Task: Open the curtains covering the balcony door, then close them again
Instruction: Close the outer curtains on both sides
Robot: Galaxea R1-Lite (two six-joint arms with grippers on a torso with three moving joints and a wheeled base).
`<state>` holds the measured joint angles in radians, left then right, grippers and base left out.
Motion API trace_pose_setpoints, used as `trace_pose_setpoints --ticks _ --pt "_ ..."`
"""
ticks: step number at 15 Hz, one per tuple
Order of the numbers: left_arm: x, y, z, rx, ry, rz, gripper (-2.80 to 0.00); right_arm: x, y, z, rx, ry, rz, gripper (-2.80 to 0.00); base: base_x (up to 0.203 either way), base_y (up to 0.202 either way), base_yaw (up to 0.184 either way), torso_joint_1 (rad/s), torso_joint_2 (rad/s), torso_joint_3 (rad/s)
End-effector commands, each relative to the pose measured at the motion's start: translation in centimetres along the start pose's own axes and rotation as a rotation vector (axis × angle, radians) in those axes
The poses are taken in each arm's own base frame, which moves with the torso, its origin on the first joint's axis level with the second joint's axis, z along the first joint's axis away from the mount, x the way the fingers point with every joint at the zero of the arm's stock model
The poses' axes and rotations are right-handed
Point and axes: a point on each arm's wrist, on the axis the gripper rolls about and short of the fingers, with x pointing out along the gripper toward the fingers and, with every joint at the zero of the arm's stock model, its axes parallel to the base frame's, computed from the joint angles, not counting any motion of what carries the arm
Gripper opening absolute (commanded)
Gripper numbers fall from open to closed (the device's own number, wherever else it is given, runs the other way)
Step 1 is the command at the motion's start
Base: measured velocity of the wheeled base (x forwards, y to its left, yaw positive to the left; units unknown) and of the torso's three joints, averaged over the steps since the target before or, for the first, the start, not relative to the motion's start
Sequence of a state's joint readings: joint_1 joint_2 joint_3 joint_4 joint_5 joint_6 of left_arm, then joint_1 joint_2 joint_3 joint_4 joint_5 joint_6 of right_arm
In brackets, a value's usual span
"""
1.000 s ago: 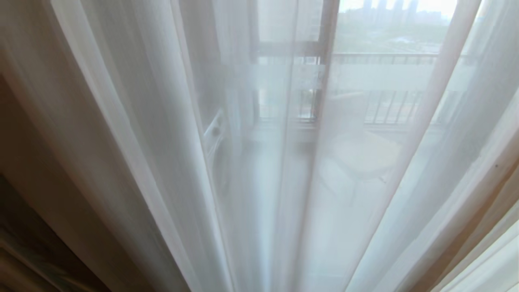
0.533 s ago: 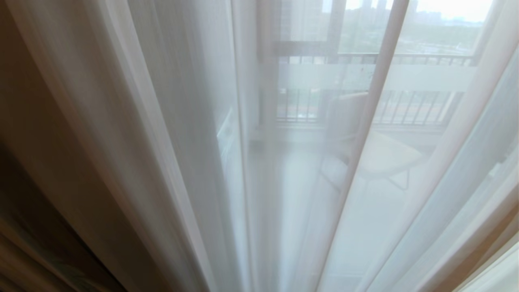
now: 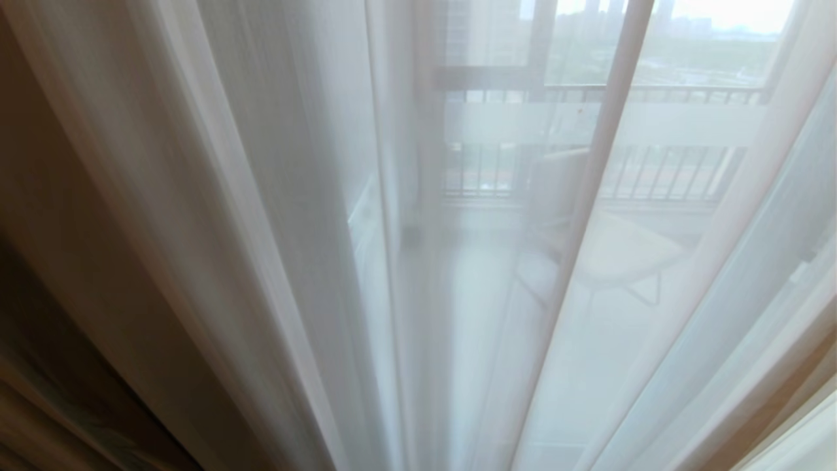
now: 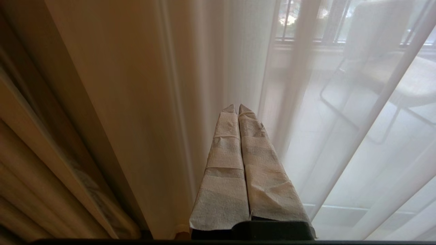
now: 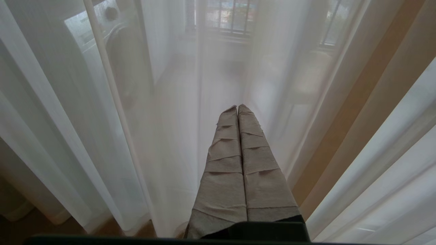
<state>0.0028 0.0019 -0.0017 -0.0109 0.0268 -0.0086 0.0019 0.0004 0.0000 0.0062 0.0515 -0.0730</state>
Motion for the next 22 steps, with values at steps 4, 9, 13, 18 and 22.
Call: trace_pose_setpoints --ticks 4,9,13,18,22 --pt "0.00 0.00 -0.01 -0.001 0.000 0.001 -2.80 0.00 0.00 0.00 -0.001 -0.001 0.002 -2.80 0.000 0.000 0.000 0.000 0.00 0.000" --pt "0.00 0.00 -0.01 -0.001 0.000 0.001 -2.80 0.00 0.00 0.02 -0.001 -0.002 0.001 -2.80 0.044 0.000 0.001 -0.003 0.00 0.001" --pt "0.00 0.00 -0.01 -0.001 0.000 0.000 -2.80 0.00 0.00 0.00 -0.001 -0.001 0.000 -2.80 0.189 0.000 0.001 0.010 0.00 0.003" --pt "0.00 0.00 -0.01 0.000 0.000 0.000 -2.80 0.00 0.00 0.00 -0.001 -0.001 0.002 -2.80 0.132 0.000 0.000 0.003 0.00 0.002" --pt "0.00 0.00 -0.01 0.001 0.000 0.001 -2.80 0.00 0.00 0.01 -0.001 -0.001 0.001 -2.80 0.000 0.000 0.000 0.000 0.00 0.000"
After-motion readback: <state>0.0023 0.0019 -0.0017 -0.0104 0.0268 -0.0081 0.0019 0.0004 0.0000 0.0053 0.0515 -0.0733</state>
